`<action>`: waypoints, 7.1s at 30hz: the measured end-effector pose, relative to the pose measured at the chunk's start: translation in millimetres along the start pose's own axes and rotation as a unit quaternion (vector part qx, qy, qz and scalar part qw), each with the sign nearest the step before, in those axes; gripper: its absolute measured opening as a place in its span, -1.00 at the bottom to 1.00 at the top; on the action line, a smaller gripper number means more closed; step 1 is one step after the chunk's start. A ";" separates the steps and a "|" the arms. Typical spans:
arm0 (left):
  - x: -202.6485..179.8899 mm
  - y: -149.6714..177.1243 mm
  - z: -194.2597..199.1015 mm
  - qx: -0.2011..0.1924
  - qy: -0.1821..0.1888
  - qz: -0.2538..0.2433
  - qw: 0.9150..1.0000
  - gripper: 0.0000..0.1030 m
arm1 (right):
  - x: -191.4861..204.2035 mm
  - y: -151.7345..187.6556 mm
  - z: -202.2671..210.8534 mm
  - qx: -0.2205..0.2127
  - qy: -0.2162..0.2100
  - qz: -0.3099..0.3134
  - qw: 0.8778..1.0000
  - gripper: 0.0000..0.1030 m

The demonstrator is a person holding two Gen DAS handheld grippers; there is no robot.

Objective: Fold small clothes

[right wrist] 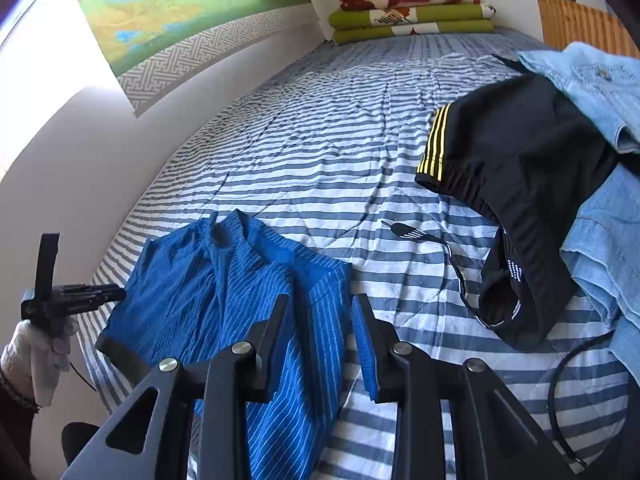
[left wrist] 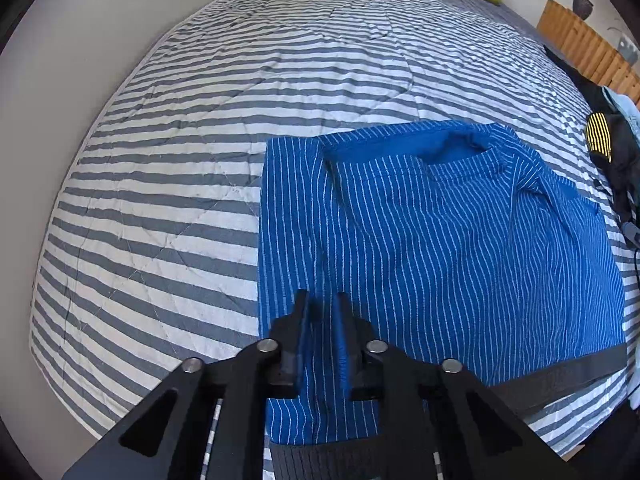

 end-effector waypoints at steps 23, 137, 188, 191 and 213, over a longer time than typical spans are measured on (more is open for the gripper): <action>67.6 -24.7 21.6 -0.059 0.036 0.123 0.990 -0.44 | 2.1 -10.7 -21.2 0.028 -0.016 0.026 0.999 -0.45; 61.8 56.8 33.1 -0.087 -0.025 0.071 0.993 -0.61 | -27.7 17.5 -20.8 0.092 0.024 0.010 0.995 -0.55; -298.7 212.2 50.0 -0.035 0.167 -0.269 0.948 -0.71 | -35.7 -16.7 -40.3 0.079 -0.072 -0.079 0.991 -0.37; -293.5 213.3 57.8 -0.039 0.174 -0.267 0.947 -0.84 | -32.3 -15.9 -57.1 0.095 -0.044 -0.075 0.992 -0.37; -74.7 156.1 133.4 -0.115 0.228 -0.053 0.965 -0.94 | 80.4 -104.5 -41.2 0.032 -0.116 -0.072 0.990 -0.92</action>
Point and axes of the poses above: each gripper's, at about its wrist camera, not at the fingertips, and z roughly against the way its jaws point, x to its left, y to its underside, the point moved 2 cm from there along -z, roughly the way its jaws point, and after that the axes turned 10 degrees about z, right-handed, at the moved point
